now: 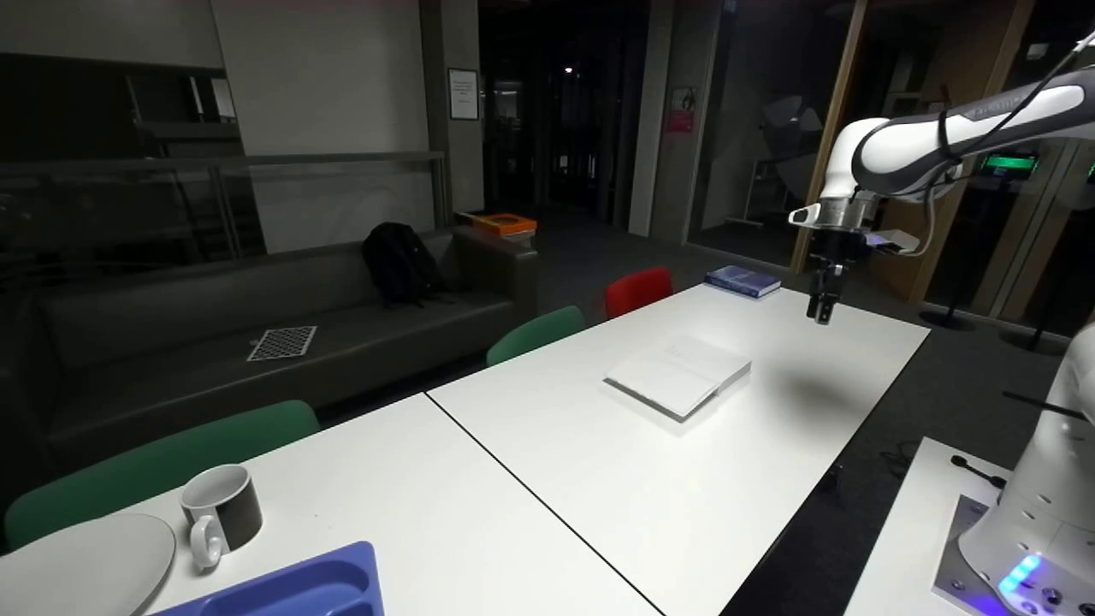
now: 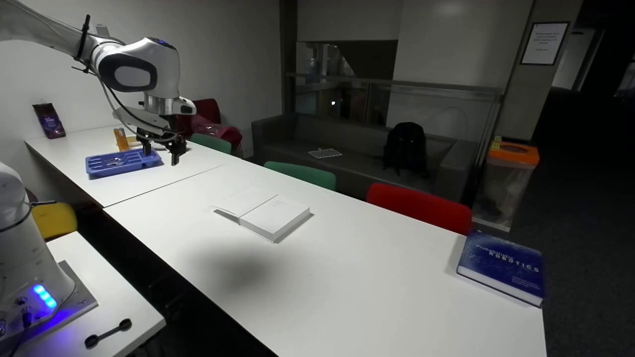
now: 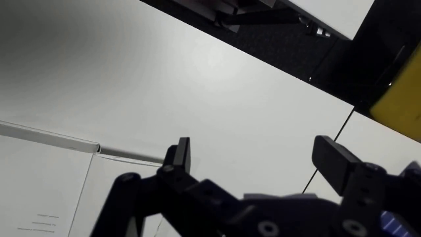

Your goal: Close the book

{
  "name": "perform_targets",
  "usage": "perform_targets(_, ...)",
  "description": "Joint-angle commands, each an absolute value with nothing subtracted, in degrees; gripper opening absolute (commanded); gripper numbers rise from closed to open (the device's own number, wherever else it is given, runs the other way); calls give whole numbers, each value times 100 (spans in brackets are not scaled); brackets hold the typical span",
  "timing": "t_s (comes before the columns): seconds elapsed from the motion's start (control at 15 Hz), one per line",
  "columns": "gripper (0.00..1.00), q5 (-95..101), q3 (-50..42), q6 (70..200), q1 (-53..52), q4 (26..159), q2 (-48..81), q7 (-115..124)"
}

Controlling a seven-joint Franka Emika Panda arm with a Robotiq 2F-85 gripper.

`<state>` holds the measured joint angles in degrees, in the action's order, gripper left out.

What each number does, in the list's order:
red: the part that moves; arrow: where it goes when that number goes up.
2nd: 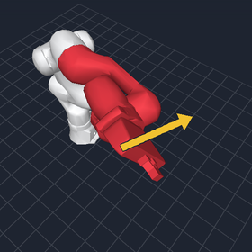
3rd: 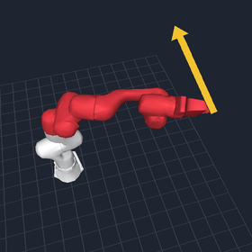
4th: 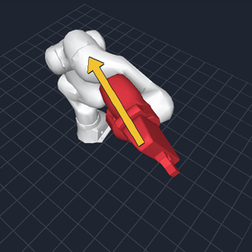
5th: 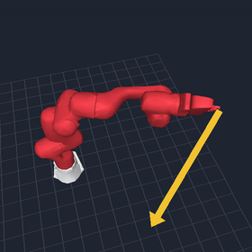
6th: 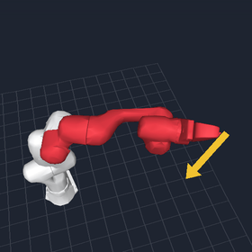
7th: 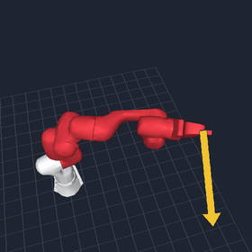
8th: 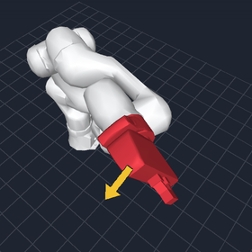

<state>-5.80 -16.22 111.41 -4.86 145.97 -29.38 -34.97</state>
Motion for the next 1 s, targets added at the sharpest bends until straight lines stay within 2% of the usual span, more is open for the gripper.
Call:
perform_targets(0.0,100,-662,-1467,11124,-329,14582,-2873,-3606)
perform_targets(0.33,100,-429,-1301,11332,-211,14675,-2794,-3344)
perform_targets(0.93,100,8,-799,13062,-626,15013,-1687,-4684)
